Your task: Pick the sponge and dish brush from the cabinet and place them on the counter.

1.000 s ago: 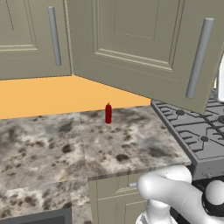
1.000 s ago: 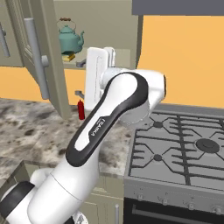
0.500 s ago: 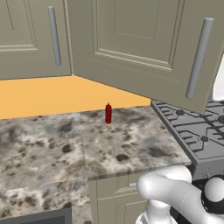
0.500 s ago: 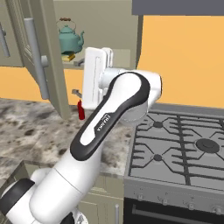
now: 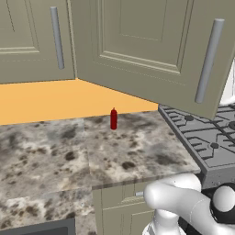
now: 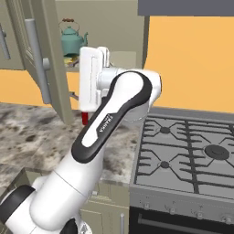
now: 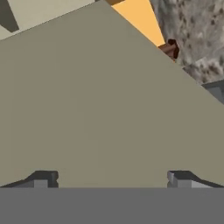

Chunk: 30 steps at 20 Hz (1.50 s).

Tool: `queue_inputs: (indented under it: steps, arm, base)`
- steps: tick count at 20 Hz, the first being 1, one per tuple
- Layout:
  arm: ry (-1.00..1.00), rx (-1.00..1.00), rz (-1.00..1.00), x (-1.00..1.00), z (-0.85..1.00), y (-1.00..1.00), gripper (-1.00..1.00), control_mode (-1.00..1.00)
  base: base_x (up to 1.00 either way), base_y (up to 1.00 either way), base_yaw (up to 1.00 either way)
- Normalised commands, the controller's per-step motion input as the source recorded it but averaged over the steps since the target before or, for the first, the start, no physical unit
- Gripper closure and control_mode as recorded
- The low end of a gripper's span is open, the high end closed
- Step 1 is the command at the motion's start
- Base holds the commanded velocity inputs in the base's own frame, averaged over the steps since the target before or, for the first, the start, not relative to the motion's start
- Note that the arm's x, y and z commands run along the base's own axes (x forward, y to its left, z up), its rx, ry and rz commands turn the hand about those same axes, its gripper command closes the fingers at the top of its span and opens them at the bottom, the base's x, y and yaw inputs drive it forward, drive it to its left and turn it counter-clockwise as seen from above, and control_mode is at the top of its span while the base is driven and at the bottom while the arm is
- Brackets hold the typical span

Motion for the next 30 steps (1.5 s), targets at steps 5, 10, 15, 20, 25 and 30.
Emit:
queue_inputs:
  steps: [5, 10, 15, 20, 25, 30]
  arm:
    - [-0.03, 0.0, 0.06, -0.11, 0.07, 0.28, -1.0, -1.0]
    - [-0.12, 0.0, 0.03, -0.43, 0.16, 0.22, -1.0, -1.0]
    - [-0.21, 0.0, 0.0, -0.64, 0.15, 0.18, -1.0, -1.0]
    - [-0.16, -0.01, -0.03, -0.17, 0.01, 0.42, -1.0, -1.0]
    - [-0.04, -0.02, -0.07, 0.15, 0.0, 0.58, -1.0, -1.0]
    - [-0.11, -0.05, -0.08, 0.02, 0.0, 0.67, -1.0, -1.0]
  base:
    - [0.0, 0.0, 0.0]
    - [0.0, 0.0, 0.0]
    - [0.0, 0.0, 0.0]
    - [0.0, 0.0, 0.0]
    - [0.0, 0.0, 0.0]
    - [0.0, 0.0, 0.0]
